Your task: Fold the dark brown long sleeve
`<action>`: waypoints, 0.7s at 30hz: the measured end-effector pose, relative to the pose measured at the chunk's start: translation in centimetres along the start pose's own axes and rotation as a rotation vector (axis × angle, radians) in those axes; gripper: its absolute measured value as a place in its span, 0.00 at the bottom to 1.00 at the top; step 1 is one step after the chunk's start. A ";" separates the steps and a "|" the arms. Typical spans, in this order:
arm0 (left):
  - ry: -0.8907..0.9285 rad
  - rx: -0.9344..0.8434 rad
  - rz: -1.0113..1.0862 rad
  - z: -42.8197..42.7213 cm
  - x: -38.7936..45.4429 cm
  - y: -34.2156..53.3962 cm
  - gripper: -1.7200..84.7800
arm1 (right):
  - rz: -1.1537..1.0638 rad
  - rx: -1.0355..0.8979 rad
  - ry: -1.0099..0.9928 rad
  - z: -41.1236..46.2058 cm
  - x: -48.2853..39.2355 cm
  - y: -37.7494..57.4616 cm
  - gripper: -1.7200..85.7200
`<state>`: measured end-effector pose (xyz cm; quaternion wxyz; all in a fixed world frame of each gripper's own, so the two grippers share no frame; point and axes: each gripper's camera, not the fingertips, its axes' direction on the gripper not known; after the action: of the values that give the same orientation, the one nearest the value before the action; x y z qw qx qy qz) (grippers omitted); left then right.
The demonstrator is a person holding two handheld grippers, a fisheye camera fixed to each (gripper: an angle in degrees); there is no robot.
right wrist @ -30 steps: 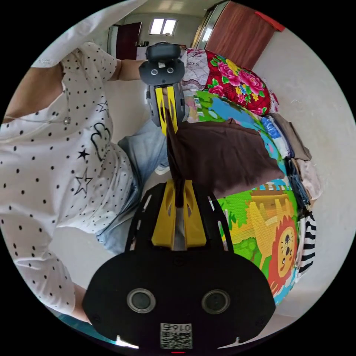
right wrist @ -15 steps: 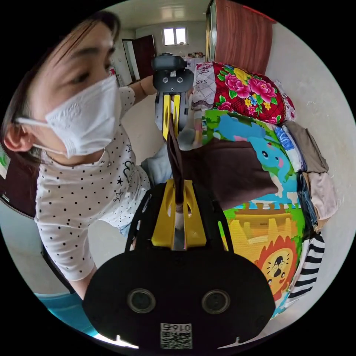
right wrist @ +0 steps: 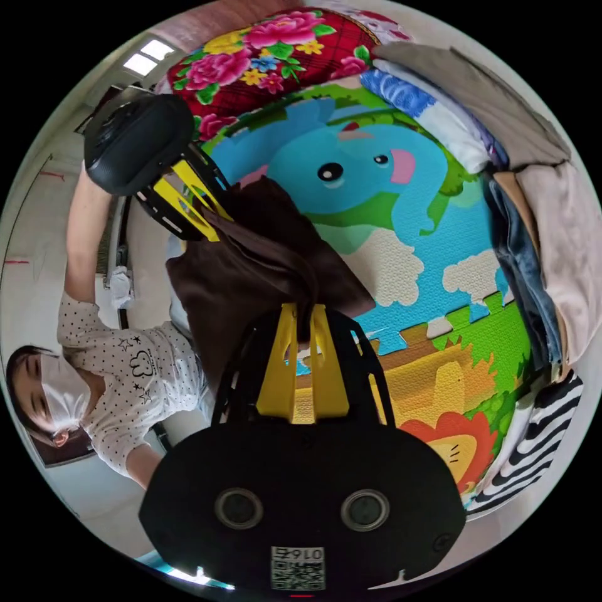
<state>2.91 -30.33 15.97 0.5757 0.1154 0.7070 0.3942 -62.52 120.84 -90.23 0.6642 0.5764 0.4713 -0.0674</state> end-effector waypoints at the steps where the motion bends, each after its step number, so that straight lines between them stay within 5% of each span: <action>1: 0.021 -0.001 -0.001 0.0 -0.7 0.1 0.06 | 0.029 -0.036 -0.006 1.4 1.5 -0.9 0.04; 8: -0.051 0.126 -0.056 -5.6 -3.9 6.7 0.06 | -0.017 -0.059 0.060 3.2 2.3 -0.8 0.06; 15: -0.385 0.352 -0.666 -7.2 -10.3 20.6 0.01 | 0.191 0.000 0.370 6.8 2.4 2.4 0.09; 21: -0.183 0.776 -0.475 -3.5 -3.6 34.9 0.03 | 0.160 0.525 0.375 7.4 -4.7 15.5 0.06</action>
<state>-9.30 -10.95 42.73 0.6244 0.1915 0.7553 -0.0542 -51.23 117.61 -76.89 0.3978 0.7655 0.5050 -0.0270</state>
